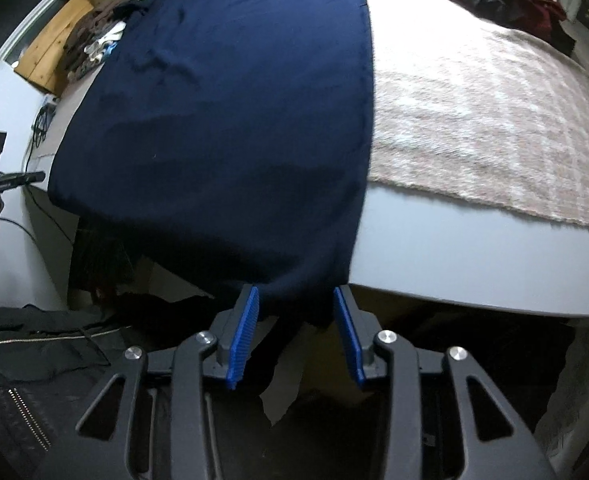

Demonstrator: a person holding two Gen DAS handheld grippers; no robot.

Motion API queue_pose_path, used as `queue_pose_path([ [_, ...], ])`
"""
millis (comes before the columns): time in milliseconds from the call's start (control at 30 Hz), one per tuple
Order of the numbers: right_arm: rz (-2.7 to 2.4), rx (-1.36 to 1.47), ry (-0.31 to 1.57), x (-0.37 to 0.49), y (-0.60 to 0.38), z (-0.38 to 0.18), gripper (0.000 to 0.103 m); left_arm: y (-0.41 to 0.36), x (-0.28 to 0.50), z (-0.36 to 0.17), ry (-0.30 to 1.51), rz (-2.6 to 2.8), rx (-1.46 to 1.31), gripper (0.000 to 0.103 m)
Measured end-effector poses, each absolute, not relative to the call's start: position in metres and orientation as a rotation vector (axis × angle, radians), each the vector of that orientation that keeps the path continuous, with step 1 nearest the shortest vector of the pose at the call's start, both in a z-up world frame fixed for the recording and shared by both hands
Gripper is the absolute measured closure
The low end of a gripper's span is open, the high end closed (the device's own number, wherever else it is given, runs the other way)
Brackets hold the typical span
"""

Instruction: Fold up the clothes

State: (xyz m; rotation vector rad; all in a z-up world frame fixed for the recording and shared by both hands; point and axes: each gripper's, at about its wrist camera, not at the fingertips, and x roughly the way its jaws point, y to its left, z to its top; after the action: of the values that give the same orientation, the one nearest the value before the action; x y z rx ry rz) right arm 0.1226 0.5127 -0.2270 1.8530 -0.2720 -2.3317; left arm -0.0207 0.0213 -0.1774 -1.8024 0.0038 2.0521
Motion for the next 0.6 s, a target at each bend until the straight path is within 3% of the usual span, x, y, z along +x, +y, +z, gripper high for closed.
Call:
queue_pose_path([
  [33,-2.336,1.855,-0.278,0.123,0.514,-0.226,0.070,0.023,-0.022,-0.178,0.009,2.051,-1.803,0.100],
  [100,-2.346,1.858,-0.291,0.124,0.515,-0.225,0.102,0.024,-0.023,-0.179,0.018,2.050,-1.802,0.100],
  [267,-2.369,1.867,-0.322,0.126,0.520,-0.221,0.101,0.024,-0.018,-0.178,0.029,2.045,-1.795,0.100],
  [333,-2.378,1.870,-0.335,0.126,0.522,-0.219,0.088,0.026,-0.016,-0.178,0.025,2.040,-1.790,0.100],
  [367,-2.382,1.872,-0.342,0.127,0.523,-0.218,0.067,0.026,-0.014,-0.177,0.029,2.040,-1.789,0.100],
  [400,-2.387,1.873,-0.348,0.127,0.524,-0.218,0.061,0.025,-0.014,-0.177,0.031,2.038,-1.789,0.100],
  [600,-2.325,1.895,-0.293,0.120,0.511,-0.235,0.062,0.024,-0.013,-0.177,0.021,2.044,-1.788,0.100],
])
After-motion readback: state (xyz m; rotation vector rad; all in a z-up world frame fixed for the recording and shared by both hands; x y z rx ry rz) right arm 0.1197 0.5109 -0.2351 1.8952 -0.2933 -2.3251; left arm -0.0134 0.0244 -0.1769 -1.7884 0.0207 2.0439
